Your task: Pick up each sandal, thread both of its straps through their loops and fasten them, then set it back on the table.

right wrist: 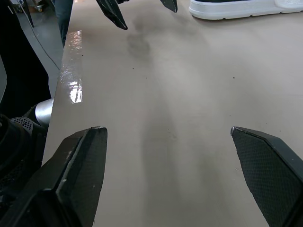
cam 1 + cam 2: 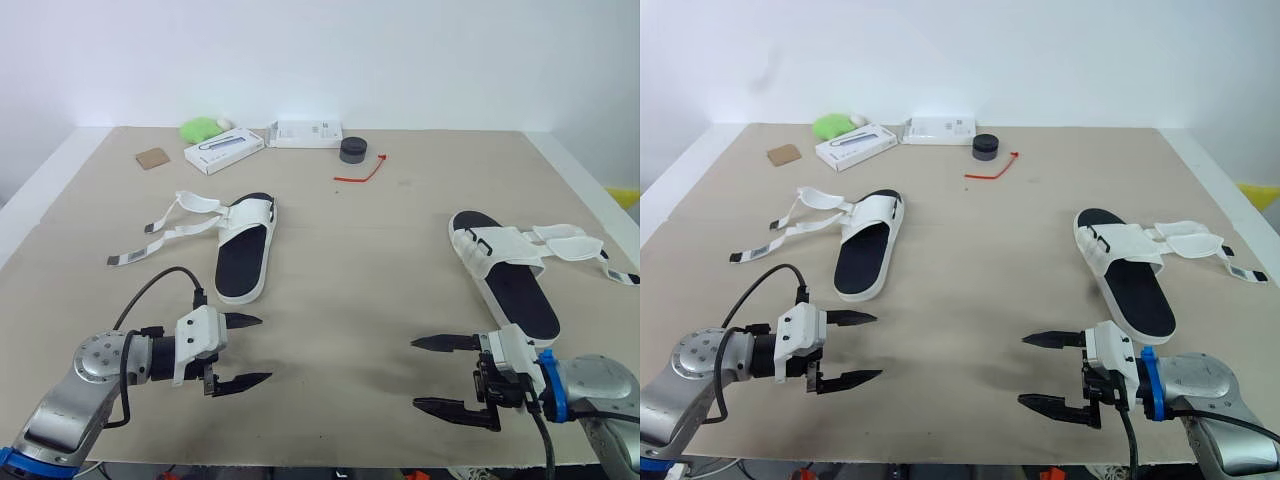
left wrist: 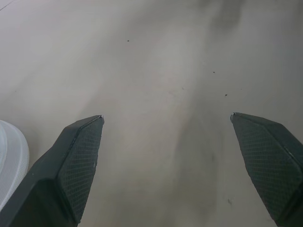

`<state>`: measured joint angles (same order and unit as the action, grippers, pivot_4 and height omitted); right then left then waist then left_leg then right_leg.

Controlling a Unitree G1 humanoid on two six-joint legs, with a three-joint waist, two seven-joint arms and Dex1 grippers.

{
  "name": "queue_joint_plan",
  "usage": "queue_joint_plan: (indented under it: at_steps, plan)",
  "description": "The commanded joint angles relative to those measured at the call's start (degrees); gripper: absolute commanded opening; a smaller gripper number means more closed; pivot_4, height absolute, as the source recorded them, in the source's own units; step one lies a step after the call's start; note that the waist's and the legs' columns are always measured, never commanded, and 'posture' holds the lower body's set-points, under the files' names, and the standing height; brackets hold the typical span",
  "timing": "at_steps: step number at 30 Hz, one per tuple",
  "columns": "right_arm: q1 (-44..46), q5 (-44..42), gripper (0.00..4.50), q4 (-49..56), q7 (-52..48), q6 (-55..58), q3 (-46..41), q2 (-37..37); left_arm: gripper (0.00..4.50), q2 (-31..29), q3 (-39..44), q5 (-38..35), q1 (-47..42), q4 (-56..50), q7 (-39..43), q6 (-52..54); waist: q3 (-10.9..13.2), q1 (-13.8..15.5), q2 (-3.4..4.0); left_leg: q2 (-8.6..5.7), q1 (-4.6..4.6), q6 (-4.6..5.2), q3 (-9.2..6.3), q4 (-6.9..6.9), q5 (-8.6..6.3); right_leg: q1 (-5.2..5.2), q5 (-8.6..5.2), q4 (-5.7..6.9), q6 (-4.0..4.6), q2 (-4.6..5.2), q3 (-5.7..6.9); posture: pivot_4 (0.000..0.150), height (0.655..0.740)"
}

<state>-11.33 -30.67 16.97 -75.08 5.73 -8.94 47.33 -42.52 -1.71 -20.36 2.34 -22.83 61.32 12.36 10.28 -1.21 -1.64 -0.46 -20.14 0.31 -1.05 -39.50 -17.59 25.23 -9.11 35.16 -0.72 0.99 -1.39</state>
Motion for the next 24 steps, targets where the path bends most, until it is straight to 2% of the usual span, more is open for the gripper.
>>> queue_joint_plan:
  at_steps: [1, 12, 17, 24]
  plan:
    - [-0.1, -2.7, 4.5, 2.3, 0.6, 1.6, -2.4, 0.4, 4.42, -0.8, 1.4, -1.6, -0.9, -1.3, 0.5, -0.2, 0.0, 0.0, 0.0, 0.0, 0.0, 0.0, 0.0, 0.0, 0.0, 0.0, 0.0, 0.0, 0.0, 0.0, 0.0, 0.15, 0.74]
    - [1.8, -6.2, 4.5, 4.2, 9.8, 7.6, -4.3, -2.5, 4.42, -0.6, 1.2, -4.1, -4.6, -1.0, 1.7, 0.7, 0.0, 0.0, 0.0, 0.01, -0.01, 0.0, 0.0, -0.01, 0.0, 0.0, 0.01, 0.0, -0.01, -0.02, 0.0, 0.15, 0.74]
    - [8.7, -13.2, 4.5, 2.8, 27.6, 18.8, -10.9, -6.9, 4.42, 3.6, -2.3, -6.2, -10.8, -1.4, -0.9, 5.7, 0.0, 0.0, 0.0, -0.01, -0.03, 0.0, -0.02, -0.09, 0.0, -0.02, 0.09, 0.02, -0.09, -0.01, -0.08, 0.15, 0.74]
    - [13.5, -12.8, 4.5, 1.4, 41.8, 25.6, -16.7, -8.8, 4.42, 7.9, -9.1, -4.5, -17.5, 0.9, 2.6, 3.4, 0.0, 0.0, 0.0, -0.1, -0.13, 0.0, 0.09, -0.18, 0.0, -0.04, 0.16, -0.03, -0.15, -0.02, -0.2, 0.15, 0.74]
